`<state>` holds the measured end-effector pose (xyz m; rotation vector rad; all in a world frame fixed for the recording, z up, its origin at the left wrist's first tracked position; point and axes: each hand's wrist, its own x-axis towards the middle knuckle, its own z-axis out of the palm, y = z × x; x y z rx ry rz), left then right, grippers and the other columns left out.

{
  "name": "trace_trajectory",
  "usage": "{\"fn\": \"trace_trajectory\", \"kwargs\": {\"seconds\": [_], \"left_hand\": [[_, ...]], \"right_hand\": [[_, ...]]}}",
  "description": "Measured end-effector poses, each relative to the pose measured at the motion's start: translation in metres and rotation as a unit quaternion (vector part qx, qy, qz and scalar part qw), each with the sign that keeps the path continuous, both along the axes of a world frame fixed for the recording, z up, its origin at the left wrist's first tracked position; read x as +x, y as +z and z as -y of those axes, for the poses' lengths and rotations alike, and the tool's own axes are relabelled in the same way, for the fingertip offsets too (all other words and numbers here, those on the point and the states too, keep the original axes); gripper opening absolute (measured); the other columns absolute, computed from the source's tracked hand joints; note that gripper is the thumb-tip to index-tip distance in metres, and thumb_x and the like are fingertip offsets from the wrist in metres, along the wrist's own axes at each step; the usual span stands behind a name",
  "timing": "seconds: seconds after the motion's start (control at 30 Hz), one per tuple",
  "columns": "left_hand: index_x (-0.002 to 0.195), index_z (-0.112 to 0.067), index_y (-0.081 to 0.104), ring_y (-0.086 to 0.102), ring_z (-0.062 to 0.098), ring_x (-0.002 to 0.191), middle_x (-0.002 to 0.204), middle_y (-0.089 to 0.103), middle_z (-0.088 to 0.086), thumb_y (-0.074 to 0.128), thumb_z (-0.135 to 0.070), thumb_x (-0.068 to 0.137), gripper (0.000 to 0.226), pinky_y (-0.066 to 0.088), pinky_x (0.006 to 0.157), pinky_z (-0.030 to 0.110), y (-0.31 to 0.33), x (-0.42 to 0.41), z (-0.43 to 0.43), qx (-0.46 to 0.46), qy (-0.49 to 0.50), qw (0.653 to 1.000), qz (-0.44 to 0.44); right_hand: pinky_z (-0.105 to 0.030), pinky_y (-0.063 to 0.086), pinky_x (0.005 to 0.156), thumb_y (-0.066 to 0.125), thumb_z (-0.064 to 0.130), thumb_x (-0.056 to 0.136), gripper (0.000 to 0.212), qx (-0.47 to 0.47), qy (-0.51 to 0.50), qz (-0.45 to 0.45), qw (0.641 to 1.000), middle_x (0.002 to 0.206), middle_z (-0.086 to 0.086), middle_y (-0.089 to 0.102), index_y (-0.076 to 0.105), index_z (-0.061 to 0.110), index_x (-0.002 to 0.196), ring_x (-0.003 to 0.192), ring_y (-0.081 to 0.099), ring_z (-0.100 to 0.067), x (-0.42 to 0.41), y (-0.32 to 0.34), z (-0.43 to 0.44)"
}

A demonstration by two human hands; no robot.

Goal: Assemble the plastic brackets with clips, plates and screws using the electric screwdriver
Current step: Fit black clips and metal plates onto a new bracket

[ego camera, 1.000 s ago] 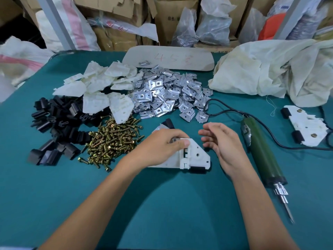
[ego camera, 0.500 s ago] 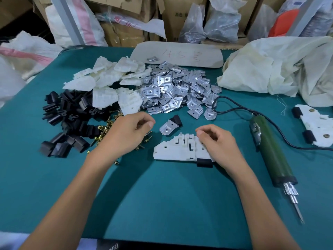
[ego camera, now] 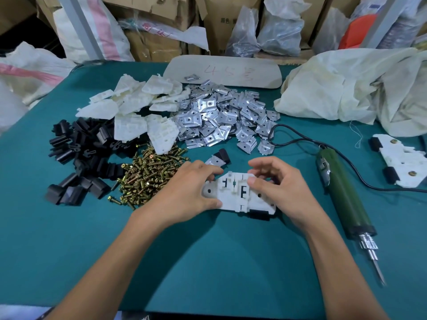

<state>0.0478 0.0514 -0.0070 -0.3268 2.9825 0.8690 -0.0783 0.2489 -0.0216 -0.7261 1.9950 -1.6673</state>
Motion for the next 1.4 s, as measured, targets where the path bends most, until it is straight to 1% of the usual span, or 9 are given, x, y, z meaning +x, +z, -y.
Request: {"fn": "trace_trajectory", "kwargs": {"seconds": [0.23,0.4,0.5,0.7,0.93,1.03,1.13,1.23,1.4], "left_hand": [[0.103,-0.025,0.069,0.052,0.005,0.093,0.104,0.048,-0.014,0.084,-0.023,0.080,0.027,0.044,0.082,0.022,-0.011,-0.008,-0.018,0.023,-0.012,0.983,-0.181],[0.107,-0.017,0.070,0.059,0.014,0.094,0.109,0.058,-0.008,0.076,-0.003,0.081,0.030,0.050,0.083,0.033,-0.020,-0.018,-0.032,0.025,-0.033,0.980,-0.193],[0.112,-0.020,0.069,0.059,0.012,0.105,0.112,0.069,-0.008,0.059,0.007,0.084,0.041,0.047,0.093,0.035,-0.024,-0.017,-0.019,0.004,-0.026,0.986,-0.163],[0.132,-0.020,0.056,0.052,0.028,0.118,0.122,0.067,0.001,0.069,-0.044,0.091,0.049,0.034,0.096,0.041,-0.030,-0.019,0.004,-0.139,0.118,0.977,-0.111],[0.134,-0.022,0.052,0.049,0.027,0.118,0.123,0.067,0.000,0.070,-0.038,0.088,0.052,0.028,0.096,0.038,-0.033,-0.026,0.007,-0.107,0.184,0.970,-0.117],[0.137,-0.023,0.053,0.042,0.023,0.126,0.133,0.060,-0.003,0.070,-0.046,0.087,0.057,0.028,0.105,0.036,-0.029,-0.018,0.010,-0.109,0.188,0.966,-0.139],[0.127,-0.035,0.061,0.054,0.009,0.115,0.123,0.064,-0.018,0.067,-0.049,0.090,0.040,0.044,0.100,0.034,-0.015,-0.012,0.004,0.099,0.192,0.953,-0.211],[0.111,-0.046,0.068,0.065,0.006,0.095,0.105,0.072,-0.020,0.062,-0.043,0.094,0.018,0.054,0.081,0.039,0.006,-0.009,-0.011,0.264,0.154,0.913,-0.270],[0.107,-0.047,0.069,0.065,0.000,0.083,0.095,0.073,-0.022,0.059,-0.044,0.098,0.014,0.051,0.072,0.030,0.035,0.000,-0.028,0.268,0.076,0.903,-0.327]], "right_hand": [[-0.020,0.050,0.083,0.083,0.011,0.083,0.034,0.026,0.025,-0.140,0.989,0.093,0.010,0.073,0.070,0.037,0.102,0.088,0.063,-0.010,0.031,0.024,-0.030],[-0.017,0.042,0.084,0.082,0.019,0.086,0.024,0.129,0.039,-0.329,0.935,0.095,0.020,0.067,0.070,0.031,0.104,0.092,0.057,-0.008,0.062,0.020,-0.028],[-0.016,0.040,0.089,0.077,0.025,0.091,0.019,0.146,0.104,-0.301,0.937,0.100,0.019,0.068,0.071,0.028,0.109,0.099,0.055,-0.009,0.069,0.013,-0.019],[-0.024,0.045,0.088,0.060,0.030,0.099,0.014,0.172,0.038,-0.296,0.939,0.101,0.018,0.070,0.071,0.029,0.108,0.093,0.058,-0.002,0.010,0.032,0.036],[-0.036,0.049,0.077,0.058,0.028,0.100,0.019,0.355,0.053,-0.304,0.882,0.101,-0.003,0.068,0.068,0.016,0.110,0.094,0.062,-0.024,-0.037,0.008,0.107],[-0.030,0.045,0.077,0.061,0.019,0.097,0.015,0.261,0.021,-0.270,0.927,0.096,0.005,0.069,0.072,0.017,0.107,0.092,0.063,-0.017,-0.041,0.014,0.094],[-0.025,0.055,0.078,0.062,0.008,0.100,0.021,0.016,0.004,-0.115,0.993,0.104,0.005,0.072,0.070,0.023,0.112,0.089,0.067,-0.007,-0.025,0.033,0.067],[-0.029,0.060,0.080,0.061,-0.002,0.099,0.029,-0.126,0.024,-0.062,0.990,0.107,-0.007,0.072,0.067,0.018,0.120,0.095,0.069,-0.011,0.003,0.049,0.044],[-0.031,0.059,0.084,0.065,0.001,0.096,0.030,-0.196,0.021,-0.066,0.978,0.107,-0.009,0.073,0.066,0.017,0.121,0.100,0.069,-0.019,0.029,0.067,0.026]]}}
